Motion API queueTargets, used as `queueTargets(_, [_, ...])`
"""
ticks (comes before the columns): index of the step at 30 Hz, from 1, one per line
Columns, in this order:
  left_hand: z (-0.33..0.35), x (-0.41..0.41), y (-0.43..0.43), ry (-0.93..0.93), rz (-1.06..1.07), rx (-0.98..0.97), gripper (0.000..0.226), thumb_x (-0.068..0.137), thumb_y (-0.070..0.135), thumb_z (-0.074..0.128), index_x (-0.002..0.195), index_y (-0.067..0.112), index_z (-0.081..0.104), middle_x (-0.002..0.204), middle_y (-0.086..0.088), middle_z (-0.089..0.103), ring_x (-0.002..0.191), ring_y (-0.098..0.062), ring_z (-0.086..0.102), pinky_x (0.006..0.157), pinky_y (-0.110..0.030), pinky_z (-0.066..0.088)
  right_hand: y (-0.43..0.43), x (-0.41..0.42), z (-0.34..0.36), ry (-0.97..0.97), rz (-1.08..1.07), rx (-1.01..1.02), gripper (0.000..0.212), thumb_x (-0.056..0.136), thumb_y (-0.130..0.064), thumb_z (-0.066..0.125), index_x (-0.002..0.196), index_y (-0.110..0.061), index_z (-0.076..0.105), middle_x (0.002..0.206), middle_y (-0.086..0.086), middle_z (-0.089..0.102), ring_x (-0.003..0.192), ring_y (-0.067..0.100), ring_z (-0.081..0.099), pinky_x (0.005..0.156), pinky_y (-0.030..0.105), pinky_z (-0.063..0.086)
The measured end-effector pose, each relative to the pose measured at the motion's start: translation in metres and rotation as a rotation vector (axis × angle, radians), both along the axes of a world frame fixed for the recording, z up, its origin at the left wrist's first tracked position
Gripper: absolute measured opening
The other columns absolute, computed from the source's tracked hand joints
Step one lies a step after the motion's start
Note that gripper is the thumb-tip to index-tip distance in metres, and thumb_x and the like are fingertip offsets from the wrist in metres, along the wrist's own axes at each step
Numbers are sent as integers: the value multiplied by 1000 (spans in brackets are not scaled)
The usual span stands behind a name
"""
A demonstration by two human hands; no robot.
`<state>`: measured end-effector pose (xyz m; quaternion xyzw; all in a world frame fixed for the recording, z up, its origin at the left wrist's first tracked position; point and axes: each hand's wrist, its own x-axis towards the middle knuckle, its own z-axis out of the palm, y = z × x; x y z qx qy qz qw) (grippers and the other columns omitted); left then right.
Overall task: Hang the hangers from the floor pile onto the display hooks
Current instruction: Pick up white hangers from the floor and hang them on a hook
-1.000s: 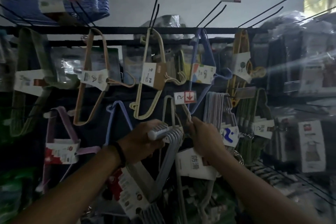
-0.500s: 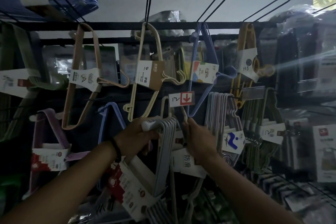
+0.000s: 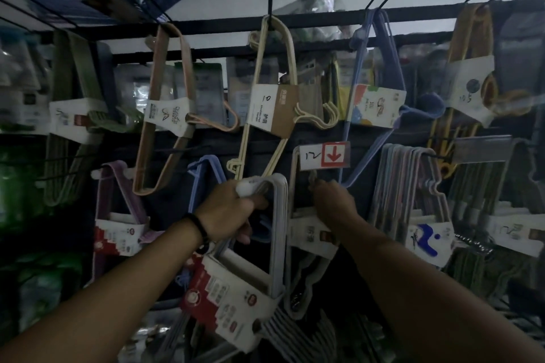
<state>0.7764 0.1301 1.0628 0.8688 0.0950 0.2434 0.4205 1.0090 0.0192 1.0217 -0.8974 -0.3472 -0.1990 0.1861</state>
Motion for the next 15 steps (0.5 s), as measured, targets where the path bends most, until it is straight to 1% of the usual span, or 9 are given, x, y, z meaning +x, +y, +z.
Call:
queueTargets(2, [0, -4, -1, -23, 41, -42, 31, 104, 16, 60, 133, 24, 68, 81, -24, 73, 51, -33, 64, 57, -45, 63, 1, 2, 2, -3, -6, -65, 26, 100, -15, 60, 125, -16, 59, 99, 5, 65, 89, 20, 68, 74, 34, 60])
queueTargets(5, [-2, -14, -4, -82, 149, -19, 26, 104, 19, 60, 128, 22, 71, 78, -12, 76, 50, -24, 66, 53, -34, 60, 1, -6, 6, -22, -25, -126, 22, 102, -22, 56, 122, -16, 61, 102, 7, 67, 88, 23, 70, 68, 37, 58])
queueTargets(7, [-5, -26, 1, -121, 190, -50, 21, 103, 20, 61, 118, 17, 76, 80, -12, 78, 58, -31, 72, 59, -43, 63, -1, -24, 14, -50, -47, -175, 24, 104, -28, 49, 118, -16, 64, 108, 7, 69, 96, 28, 70, 61, 41, 47])
queueTargets(9, [-11, -42, 10, -183, 207, -64, 19, 100, 21, 62, 103, 18, 80, 82, -6, 80, 64, -31, 75, 63, -47, 64, -4, -50, 24, -61, -48, -162, 32, 105, -36, 43, 112, -18, 69, 113, 6, 70, 102, 31, 68, 63, 40, 44])
queueTargets(11, [-20, -61, 16, -273, 248, 20, 30, 101, 18, 62, 83, 34, 79, 77, -1, 78, 64, -16, 73, 60, -28, 59, -11, -88, 35, -83, 41, -113, 44, 107, -48, 34, 114, -20, 68, 112, 7, 69, 102, 33, 67, 75, 40, 51])
queueTargets(12, [-23, -71, 19, -341, 284, 68, 29, 101, 20, 63, 83, 37, 78, 83, -1, 78, 70, -12, 73, 63, -21, 57, -15, -109, 37, -170, 127, -76, 47, 107, -50, 30, 116, -22, 66, 106, 6, 70, 95, 32, 68, 76, 40, 54])
queueTargets(13, [-26, -81, 21, -405, 328, 101, 19, 99, 27, 63, 88, 34, 78, 89, -1, 78, 77, -12, 73, 68, -20, 57, -20, -131, 38, -256, 235, -13, 47, 108, -50, 26, 113, -25, 65, 94, 3, 69, 81, 27, 67, 68, 37, 56])
queueTargets(14, [-28, -92, 24, -457, 373, 121, 19, 95, 35, 64, 91, 24, 78, 90, -3, 78, 80, -14, 73, 70, -23, 58, -24, -155, 40, -282, 344, 92, 52, 107, -54, 20, 104, -28, 65, 79, -2, 65, 65, 20, 62, 55, 33, 51])
queueTargets(15, [-29, -103, 30, -502, 416, 129, 32, 92, 40, 63, 89, 12, 77, 85, -8, 77, 76, -18, 73, 68, -27, 59, -26, -179, 40, -219, 449, 186, 57, 104, -60, 14, 93, -30, 61, 68, -5, 59, 54, 14, 55, 45, 30, 41])
